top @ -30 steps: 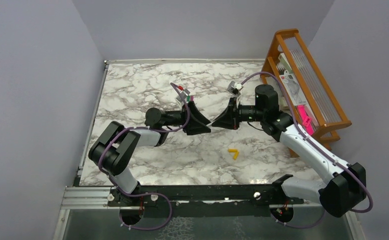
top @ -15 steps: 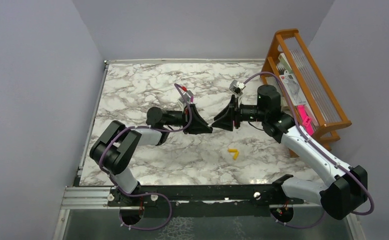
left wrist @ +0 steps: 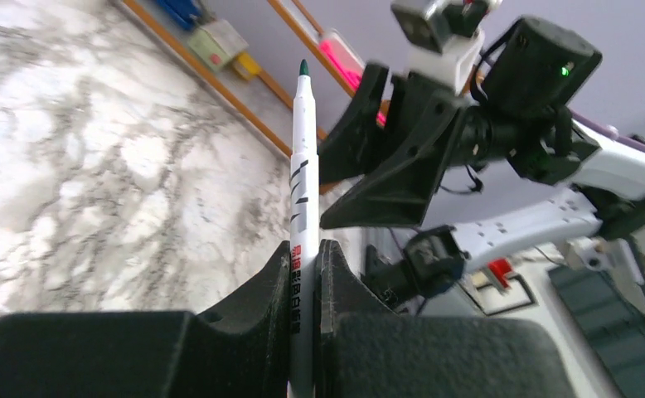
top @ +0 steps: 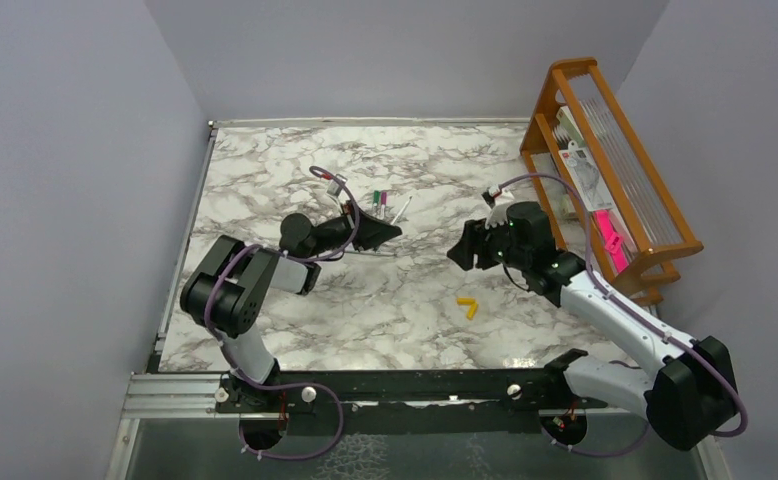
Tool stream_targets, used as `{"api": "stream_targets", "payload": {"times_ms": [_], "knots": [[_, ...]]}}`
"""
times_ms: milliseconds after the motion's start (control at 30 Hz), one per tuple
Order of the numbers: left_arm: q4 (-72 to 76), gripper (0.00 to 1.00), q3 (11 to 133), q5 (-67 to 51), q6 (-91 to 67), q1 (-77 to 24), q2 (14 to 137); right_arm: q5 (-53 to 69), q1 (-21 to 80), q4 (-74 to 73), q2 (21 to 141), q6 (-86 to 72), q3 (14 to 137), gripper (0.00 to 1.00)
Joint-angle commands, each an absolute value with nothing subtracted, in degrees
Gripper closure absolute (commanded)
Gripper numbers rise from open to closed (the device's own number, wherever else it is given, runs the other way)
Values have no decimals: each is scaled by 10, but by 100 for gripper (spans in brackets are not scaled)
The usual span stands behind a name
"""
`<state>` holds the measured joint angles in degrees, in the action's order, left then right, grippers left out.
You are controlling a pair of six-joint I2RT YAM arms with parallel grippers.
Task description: Insert the pens into the pen caps
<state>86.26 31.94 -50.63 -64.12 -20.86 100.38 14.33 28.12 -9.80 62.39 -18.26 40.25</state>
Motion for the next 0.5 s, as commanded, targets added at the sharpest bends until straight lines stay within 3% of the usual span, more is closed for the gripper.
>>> {"api": "stream_targets", "payload": {"times_ms": [0, 300, 467], "knots": [[721, 100, 310, -394, -502, -210, 918, 12, 280, -180, 610, -212, 366, 45], [591, 100, 308, -339, -425, -211, 835, -33, 280, -269, 623, -358, 340, 47], [591, 100, 298, -338, -422, -214, 833, -25, 280, -273, 614, -363, 318, 61]]}}
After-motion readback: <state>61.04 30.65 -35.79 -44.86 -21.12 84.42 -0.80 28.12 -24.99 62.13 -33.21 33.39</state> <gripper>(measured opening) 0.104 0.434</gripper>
